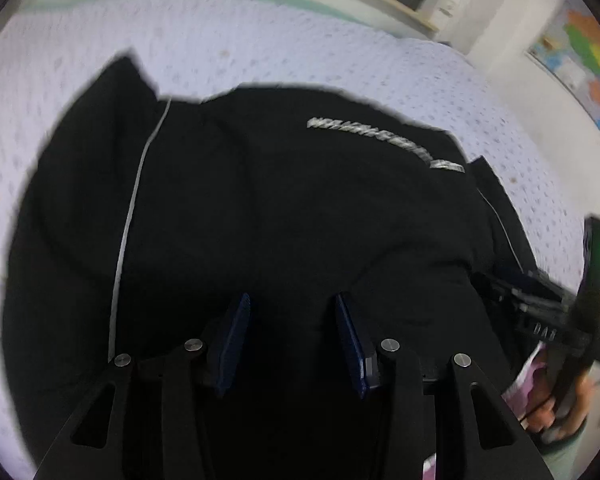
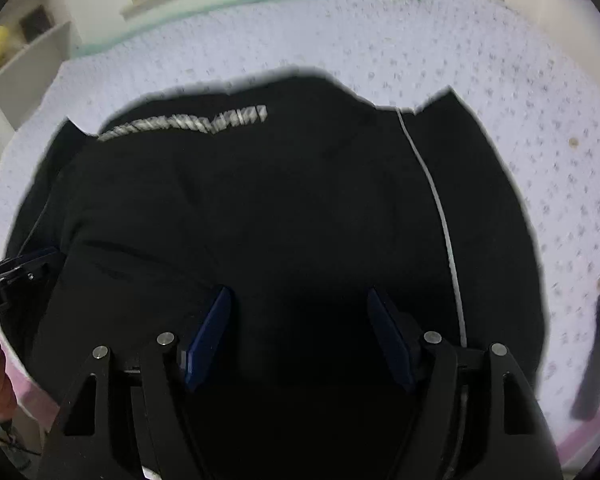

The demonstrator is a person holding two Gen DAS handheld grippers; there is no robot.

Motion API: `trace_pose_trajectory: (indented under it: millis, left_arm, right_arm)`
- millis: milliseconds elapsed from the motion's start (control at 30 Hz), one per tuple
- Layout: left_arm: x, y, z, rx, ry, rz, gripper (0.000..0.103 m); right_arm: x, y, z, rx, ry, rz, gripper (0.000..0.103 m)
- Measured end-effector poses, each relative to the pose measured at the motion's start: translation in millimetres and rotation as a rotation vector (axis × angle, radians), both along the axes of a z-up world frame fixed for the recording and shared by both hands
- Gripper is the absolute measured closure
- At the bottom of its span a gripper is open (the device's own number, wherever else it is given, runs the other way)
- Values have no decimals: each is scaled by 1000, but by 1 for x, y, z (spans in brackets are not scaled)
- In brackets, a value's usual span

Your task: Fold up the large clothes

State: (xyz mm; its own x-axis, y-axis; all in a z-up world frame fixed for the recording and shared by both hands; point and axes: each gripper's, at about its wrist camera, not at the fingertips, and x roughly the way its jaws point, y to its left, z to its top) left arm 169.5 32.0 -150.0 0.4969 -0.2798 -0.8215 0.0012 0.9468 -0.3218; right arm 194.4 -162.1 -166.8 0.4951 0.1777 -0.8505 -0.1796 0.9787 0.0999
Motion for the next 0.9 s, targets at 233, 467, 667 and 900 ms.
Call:
trace_pose_trajectory:
  millis: [233,467,667,900]
  left_arm:
    - [-30,-3,41,108,-134,16,58]
    - [-108,-10,134,273,-420,122,27]
    - [-155,-6,182,312,-536,205,22]
    - [-188,0,200,293,-597,261,22]
  right_arm:
    - [-32,0,54,56,-115,19,37]
    - [-98,6,142,64,-343,17,32]
    - [-136,14,171,24,-451,-24,24]
    - [-149,26,173,-4,-465,-13,24]
